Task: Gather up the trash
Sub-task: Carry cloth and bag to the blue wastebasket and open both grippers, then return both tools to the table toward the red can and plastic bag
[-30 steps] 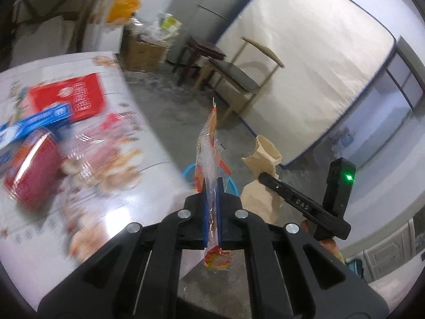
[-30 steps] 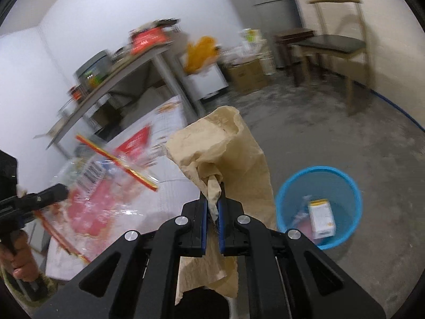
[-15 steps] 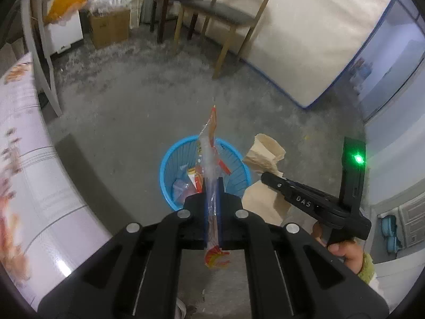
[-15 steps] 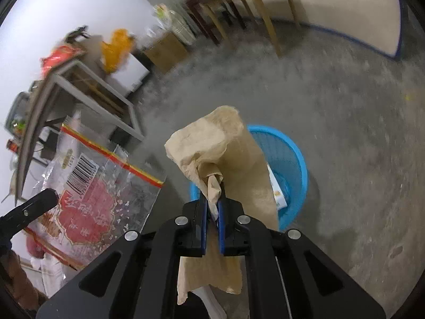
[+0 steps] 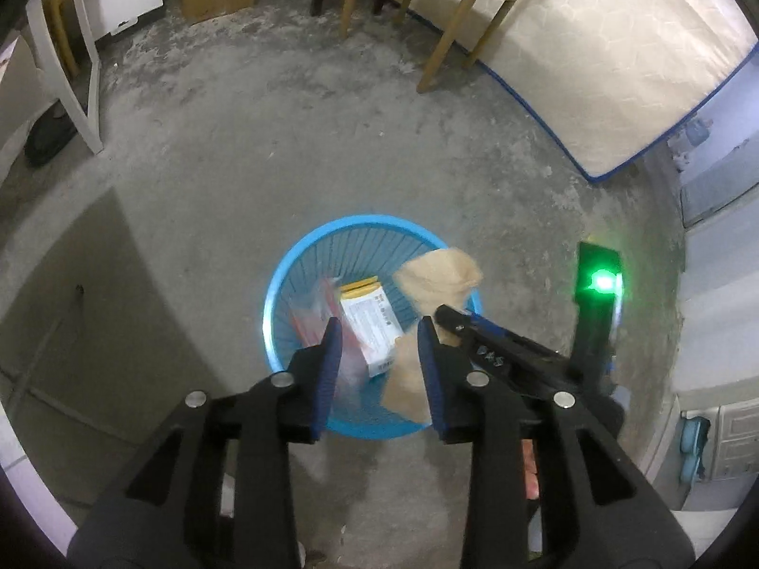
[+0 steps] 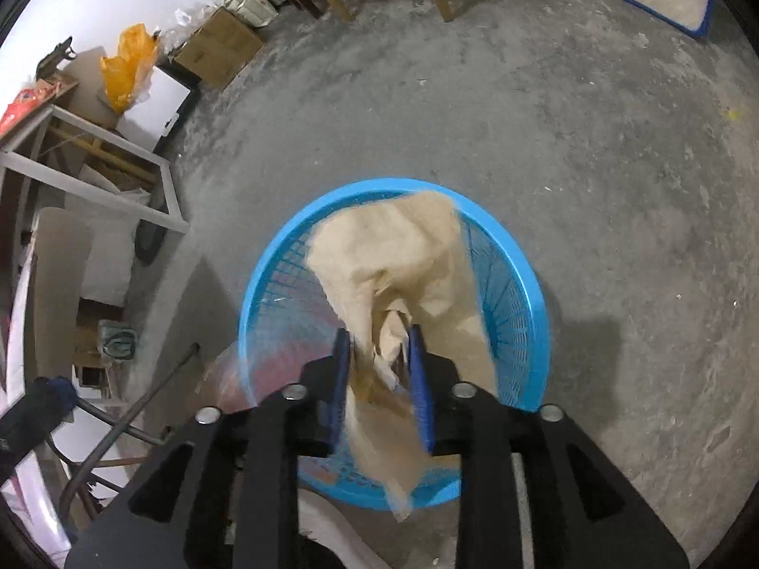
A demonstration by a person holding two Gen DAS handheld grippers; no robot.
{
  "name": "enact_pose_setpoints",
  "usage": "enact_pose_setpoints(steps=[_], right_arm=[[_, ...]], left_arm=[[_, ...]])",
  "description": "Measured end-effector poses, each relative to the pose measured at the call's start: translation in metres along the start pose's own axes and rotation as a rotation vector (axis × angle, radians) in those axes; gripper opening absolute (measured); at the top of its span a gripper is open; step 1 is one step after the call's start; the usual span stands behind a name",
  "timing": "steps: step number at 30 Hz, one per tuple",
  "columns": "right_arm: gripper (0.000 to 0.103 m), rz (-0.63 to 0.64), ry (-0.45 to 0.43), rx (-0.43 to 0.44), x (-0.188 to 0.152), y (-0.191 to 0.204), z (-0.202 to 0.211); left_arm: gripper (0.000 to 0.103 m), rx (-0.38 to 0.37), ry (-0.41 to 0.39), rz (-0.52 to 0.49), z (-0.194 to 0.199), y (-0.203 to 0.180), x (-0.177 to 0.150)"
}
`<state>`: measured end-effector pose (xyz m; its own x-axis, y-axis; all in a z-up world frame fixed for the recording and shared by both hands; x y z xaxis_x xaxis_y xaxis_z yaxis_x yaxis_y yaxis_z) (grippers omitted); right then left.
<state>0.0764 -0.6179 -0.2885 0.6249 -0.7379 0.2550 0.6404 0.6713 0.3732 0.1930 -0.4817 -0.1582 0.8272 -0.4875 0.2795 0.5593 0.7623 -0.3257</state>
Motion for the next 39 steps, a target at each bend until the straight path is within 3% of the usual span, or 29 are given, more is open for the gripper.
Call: enact_pose_setpoints(steps=[4, 8, 12, 18, 22, 28, 33, 39], right_arm=[[0.047, 0.005, -0.028, 0.028, -0.006, -0.001, 0.008], [0.049, -0.020, -0.036, 0.031, -0.007, -0.005, 0.015], [0.051, -0.038, -0.057, 0.052, -0.014, -0.006, 0.030], [0.060, -0.026, -0.091, 0.090, -0.039, -0.002, 0.066], [0.061, 0.004, -0.090, 0.099, -0.054, 0.007, 0.091], [0.064, 0.081, -0.116, 0.154, -0.064, 0.047, 0.141], [0.067, 0.188, -0.159, 0.235, -0.062, 0.109, 0.185], [0.070, 0.355, -0.161, 0.341, -0.070, 0.201, 0.212]], left_arm=[[0.034, -0.021, -0.030, -0.001, 0.015, -0.001, -0.001], [0.036, -0.017, -0.073, -0.026, 0.035, -0.002, -0.001], [0.046, -0.024, -0.112, -0.050, 0.067, -0.001, -0.005], [0.047, -0.072, -0.218, -0.047, 0.143, 0.018, -0.030], [0.049, -0.073, -0.322, -0.069, 0.197, 0.036, -0.056], [0.053, -0.017, -0.451, -0.095, 0.260, 0.076, -0.106], [0.056, 0.039, -0.517, -0.086, 0.292, 0.118, -0.147], [0.056, 0.102, -0.577, 0.027, 0.318, 0.181, -0.191]])
Point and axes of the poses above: each gripper's, at about its wrist camera, not at the fingertips, and z roughly against the way its jaws point, y to its left, x to its top, the point moved 2 cm from there along -z, roughly the way its jaws point, and after that the axes turned 8 degrees about z, right-handed, at the moved point
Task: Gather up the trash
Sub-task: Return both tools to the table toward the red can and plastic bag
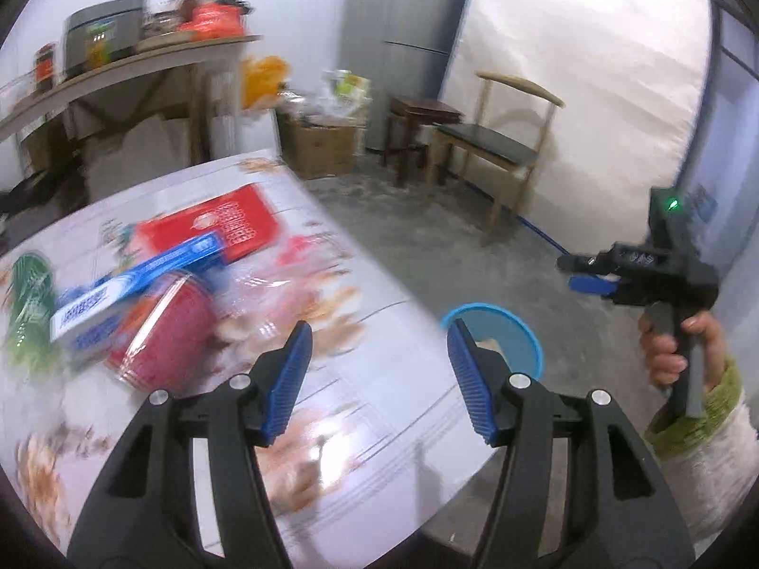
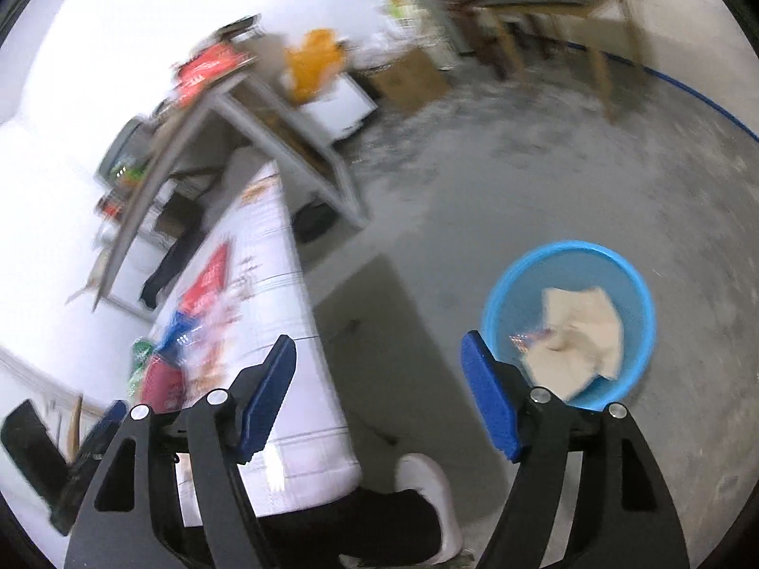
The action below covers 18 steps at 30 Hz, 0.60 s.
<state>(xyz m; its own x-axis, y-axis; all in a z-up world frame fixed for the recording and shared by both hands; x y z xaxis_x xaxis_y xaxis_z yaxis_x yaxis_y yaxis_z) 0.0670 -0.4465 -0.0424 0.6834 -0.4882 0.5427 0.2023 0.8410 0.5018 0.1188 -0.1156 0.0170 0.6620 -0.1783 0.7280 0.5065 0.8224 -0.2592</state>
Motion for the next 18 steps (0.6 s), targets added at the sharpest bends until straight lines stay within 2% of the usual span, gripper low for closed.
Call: enact_pose_setpoints(steps=[4, 6, 10, 13, 18], right_arm=[[0.071, 0.112, 0.058, 0.068, 0.009, 0.063, -0.028], [0.071, 0.159, 0.085, 0.089, 0.012, 0.089, -0.045], [0.071, 0.209, 0.131, 0.075, 0.015, 0.127, -0.078], [0.071, 0.206, 0.139, 0.085, 0.024, 0.138, -0.099], [0.070, 0.202, 0.146, 0.041, 0.045, 0.151, -0.144]], left_arm=[[0.057, 0.069, -0.060, 0.070, 0.021, 0.043, -0.011], [0.062, 0.107, -0.093, 0.099, 0.030, 0.066, -0.012], [0.070, 0.176, -0.119, 0.140, 0.037, 0.100, -0.008], [0.075, 0.184, -0.125, 0.163, 0.034, 0.119, -0.005], [0.076, 0.165, -0.087, 0.169, 0.011, 0.136, -0.002]])
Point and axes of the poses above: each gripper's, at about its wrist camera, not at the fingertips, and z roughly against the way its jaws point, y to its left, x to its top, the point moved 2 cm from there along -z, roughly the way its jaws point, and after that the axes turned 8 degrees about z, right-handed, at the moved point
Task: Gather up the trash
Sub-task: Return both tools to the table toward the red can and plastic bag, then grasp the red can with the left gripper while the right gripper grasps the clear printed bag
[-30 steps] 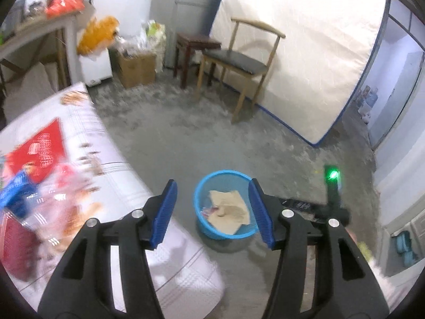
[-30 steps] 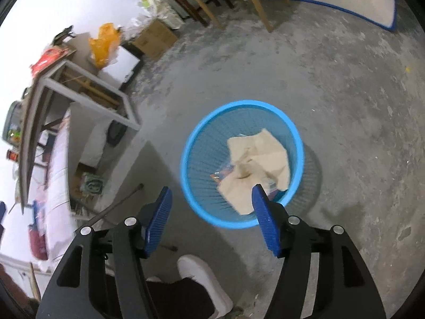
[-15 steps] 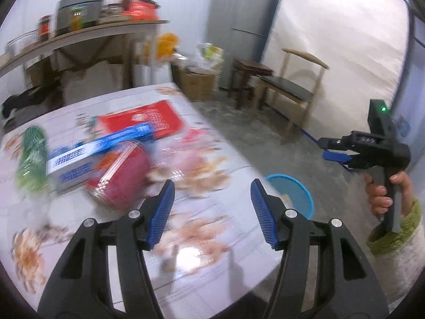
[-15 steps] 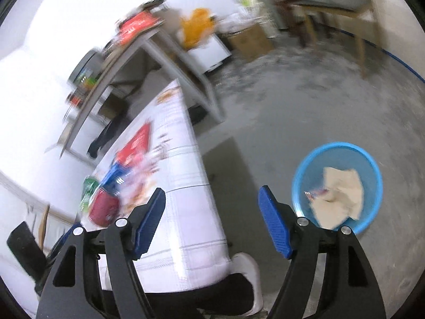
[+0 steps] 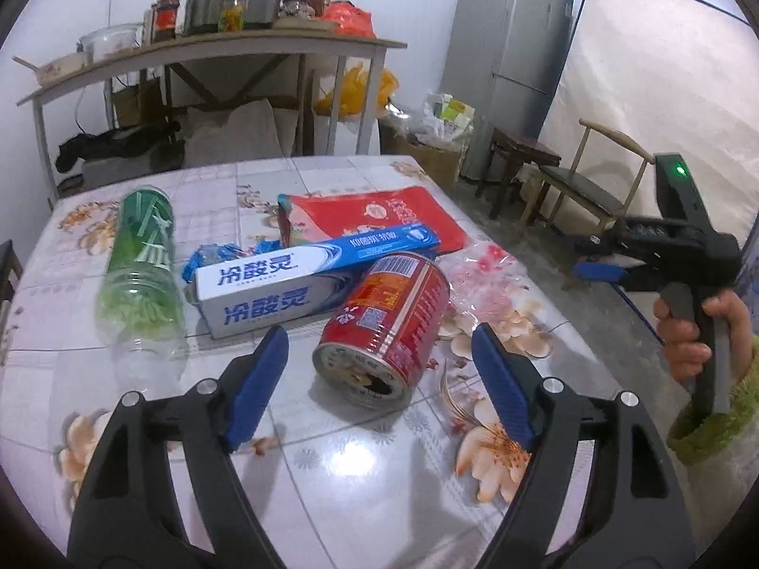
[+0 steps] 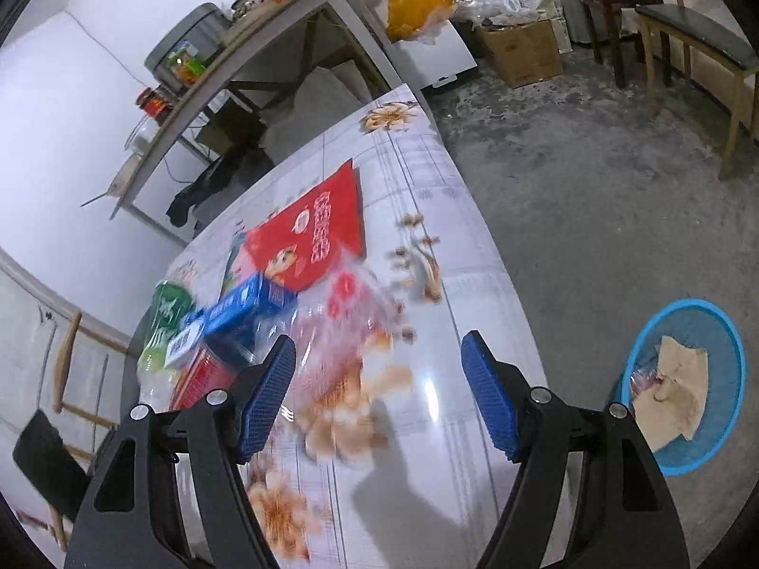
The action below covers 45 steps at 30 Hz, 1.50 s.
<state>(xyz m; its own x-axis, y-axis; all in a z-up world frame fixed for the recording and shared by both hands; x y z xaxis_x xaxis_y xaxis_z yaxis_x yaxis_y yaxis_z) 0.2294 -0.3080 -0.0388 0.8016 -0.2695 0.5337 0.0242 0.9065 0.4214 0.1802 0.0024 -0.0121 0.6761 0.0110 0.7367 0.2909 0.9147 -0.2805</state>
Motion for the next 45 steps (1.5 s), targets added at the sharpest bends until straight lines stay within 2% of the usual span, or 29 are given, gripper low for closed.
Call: enact_pose_setpoints(steps=[6, 10, 12, 17, 18, 20, 23, 29, 37, 45], right_arm=[[0.069, 0.133, 0.043, -0.100, 0.024, 0.019, -0.047], [0.054, 0.220, 0.118, -0.139, 0.026, 0.025, -0.072], [0.050, 0.247, 0.111, -0.162, 0.025, 0.027, -0.074], [0.023, 0.248, 0.120, -0.164, 0.019, 0.028, -0.067], [0.021, 0.246, 0.123, -0.165, 0.016, 0.027, -0.066], [0.012, 0.238, 0.127, -0.158, 0.013, 0.027, -0.064], [0.006, 0.229, 0.126, -0.147, 0.006, 0.028, -0.060], [0.004, 0.191, 0.111, -0.137, -0.015, 0.028, -0.040], [0.004, 0.036, 0.098, -0.125, -0.067, 0.018, 0.003], [0.009, 0.051, 0.129, -0.078, -0.131, 0.046, 0.033]], left_arm=[[0.076, -0.035, 0.029, 0.043, -0.019, 0.006, 0.002], [0.076, -0.045, 0.042, 0.035, -0.027, 0.005, 0.003], [0.076, -0.037, 0.058, 0.028, -0.033, 0.003, 0.004], [0.075, -0.022, 0.086, 0.034, -0.045, 0.003, 0.005], [0.075, -0.024, 0.095, 0.039, -0.048, 0.004, 0.005], [0.072, -0.019, 0.106, 0.042, -0.051, 0.001, 0.002], [0.065, -0.009, 0.109, 0.035, -0.052, -0.001, -0.001], [0.063, 0.025, 0.104, 0.034, -0.043, -0.005, -0.009], [0.063, 0.046, 0.118, 0.080, -0.016, -0.009, -0.032], [0.063, 0.056, 0.099, 0.116, 0.010, -0.015, -0.056]])
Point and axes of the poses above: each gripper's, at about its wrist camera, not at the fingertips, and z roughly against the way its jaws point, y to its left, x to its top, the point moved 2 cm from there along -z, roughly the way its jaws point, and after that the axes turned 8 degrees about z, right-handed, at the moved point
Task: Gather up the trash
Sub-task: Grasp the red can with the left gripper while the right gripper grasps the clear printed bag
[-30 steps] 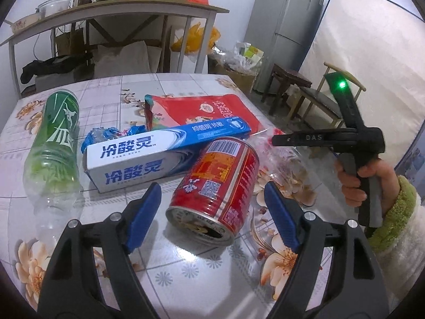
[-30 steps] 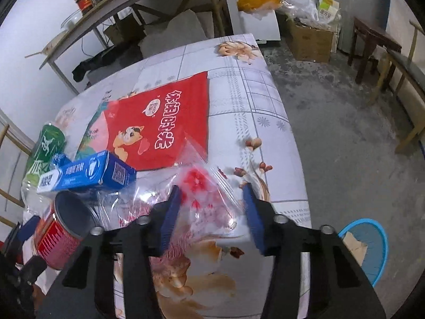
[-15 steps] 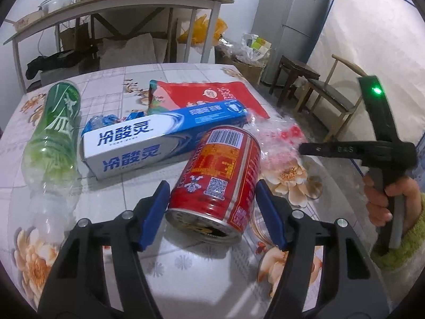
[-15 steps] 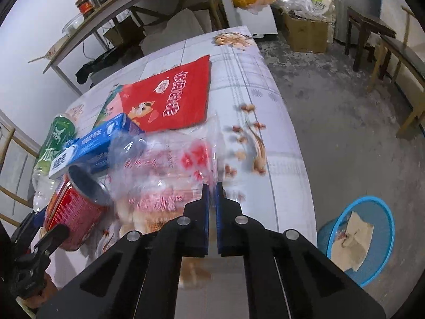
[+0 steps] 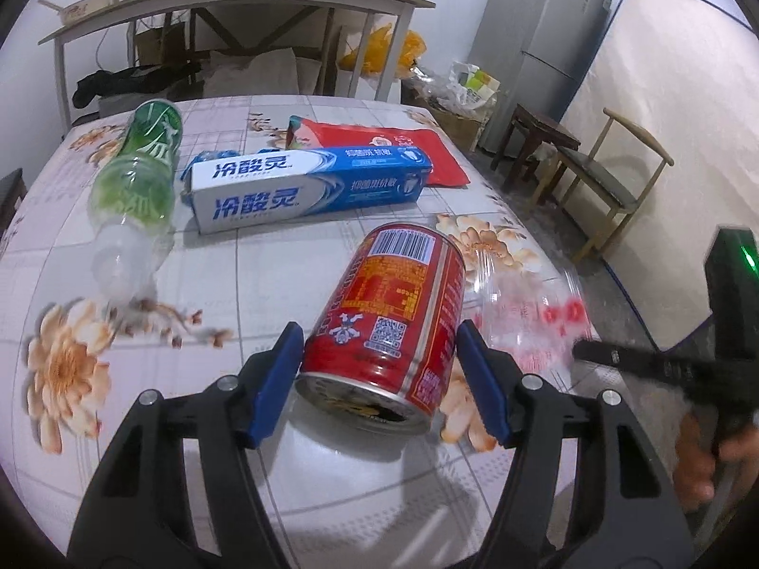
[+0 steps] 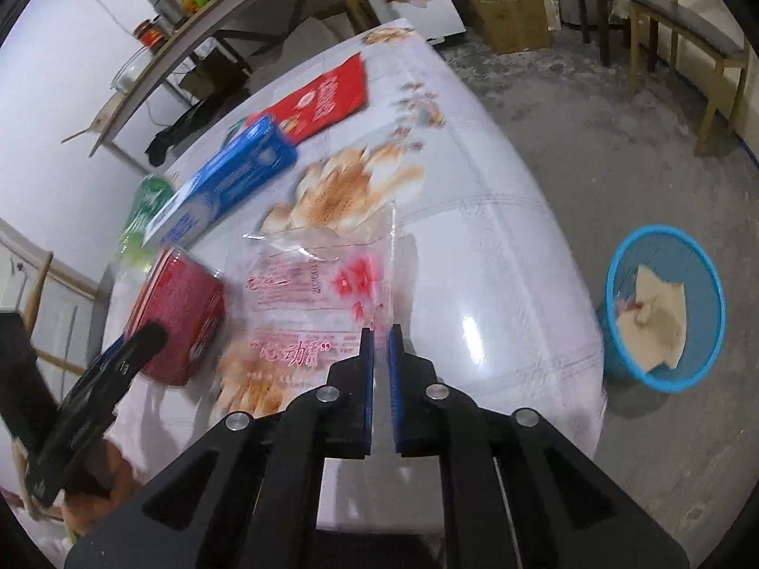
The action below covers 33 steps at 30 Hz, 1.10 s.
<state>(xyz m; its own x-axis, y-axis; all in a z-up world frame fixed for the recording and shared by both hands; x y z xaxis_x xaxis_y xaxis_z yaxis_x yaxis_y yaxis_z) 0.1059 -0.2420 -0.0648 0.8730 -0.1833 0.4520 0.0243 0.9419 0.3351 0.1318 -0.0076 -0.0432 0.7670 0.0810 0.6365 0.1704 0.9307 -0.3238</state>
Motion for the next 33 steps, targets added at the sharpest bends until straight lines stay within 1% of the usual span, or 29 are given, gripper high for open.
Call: enact_pose_setpoints(steps=[1, 2, 3, 5, 6, 7, 8, 10, 12, 14, 16, 19, 21, 22, 25, 27, 28, 29, 30, 32, 33], right_arm=[[0.010, 0.008, 0.011, 0.001, -0.007, 0.003, 0.002], [0.017, 0.024, 0.029, 0.001, -0.016, 0.008, 0.005], [0.021, 0.040, 0.038, 0.000, -0.019, 0.010, 0.006], [0.037, 0.102, 0.044, -0.013, -0.029, 0.019, 0.014], [0.042, 0.137, 0.035, -0.035, -0.031, 0.023, 0.021], [0.048, 0.163, 0.024, -0.053, -0.033, 0.026, 0.026], [0.051, 0.209, -0.003, -0.084, -0.033, 0.029, 0.035], [0.056, 0.278, -0.047, -0.098, -0.030, 0.035, 0.047], [0.061, 0.343, -0.081, -0.102, -0.021, 0.039, 0.053], [0.065, 0.406, -0.111, -0.074, -0.010, 0.044, 0.054], [0.066, 0.445, -0.103, -0.018, 0.006, 0.046, 0.045], [0.066, 0.494, -0.054, 0.024, 0.022, 0.052, 0.022], [0.066, 0.559, 0.006, -0.014, 0.029, 0.060, -0.001], [0.066, 0.618, 0.059, -0.021, 0.030, 0.065, -0.014], [0.066, 0.687, 0.120, -0.063, 0.027, 0.069, -0.036], [0.066, 0.670, 0.132, -0.068, 0.028, 0.067, -0.039], [0.063, 0.642, 0.127, -0.072, 0.028, 0.064, -0.036], [0.057, 0.618, 0.126, -0.082, 0.029, 0.061, -0.035], [0.054, 0.583, 0.119, -0.097, 0.029, 0.056, -0.032], [0.044, 0.487, 0.102, -0.122, 0.030, 0.044, -0.026], [0.043, 0.435, 0.090, -0.136, 0.030, 0.037, -0.023]], left_arm=[[0.063, 0.004, -0.006, -0.004, 0.001, 0.000, -0.001], [0.063, 0.010, -0.011, -0.010, 0.002, -0.001, -0.003], [0.063, 0.013, -0.016, -0.015, 0.003, -0.002, -0.004], [0.063, 0.022, -0.021, -0.022, 0.004, -0.004, -0.004], [0.063, 0.024, -0.022, -0.022, 0.003, -0.004, -0.004], [0.063, 0.025, -0.024, -0.022, 0.003, -0.004, -0.004], [0.063, 0.025, -0.025, -0.022, 0.003, -0.004, -0.004], [0.063, 0.024, -0.027, -0.017, 0.003, -0.003, -0.004], [0.063, 0.022, -0.027, -0.017, 0.004, -0.003, -0.003], [0.063, 0.021, -0.028, -0.016, 0.004, -0.003, -0.003], [0.063, 0.029, -0.032, -0.014, 0.004, -0.003, -0.003], [0.063, 0.051, -0.043, -0.008, 0.007, 0.001, -0.003], [0.063, 0.063, -0.047, 0.004, 0.008, 0.005, -0.002], [0.063, 0.065, -0.048, 0.009, 0.009, 0.007, -0.001], [0.063, 0.069, -0.051, 0.022, 0.010, 0.011, 0.000], [0.063, 0.069, -0.051, 0.025, 0.010, 0.012, 0.001], [0.063, 0.070, -0.052, 0.025, 0.009, 0.011, 0.001], [0.063, 0.072, -0.053, 0.022, 0.009, 0.010, 0.001], [0.063, 0.070, -0.052, 0.023, 0.009, 0.011, 0.001], [0.063, 0.071, -0.051, 0.020, 0.009, 0.011, 0.001], [0.063, 0.073, -0.052, 0.018, 0.009, 0.010, 0.002]])
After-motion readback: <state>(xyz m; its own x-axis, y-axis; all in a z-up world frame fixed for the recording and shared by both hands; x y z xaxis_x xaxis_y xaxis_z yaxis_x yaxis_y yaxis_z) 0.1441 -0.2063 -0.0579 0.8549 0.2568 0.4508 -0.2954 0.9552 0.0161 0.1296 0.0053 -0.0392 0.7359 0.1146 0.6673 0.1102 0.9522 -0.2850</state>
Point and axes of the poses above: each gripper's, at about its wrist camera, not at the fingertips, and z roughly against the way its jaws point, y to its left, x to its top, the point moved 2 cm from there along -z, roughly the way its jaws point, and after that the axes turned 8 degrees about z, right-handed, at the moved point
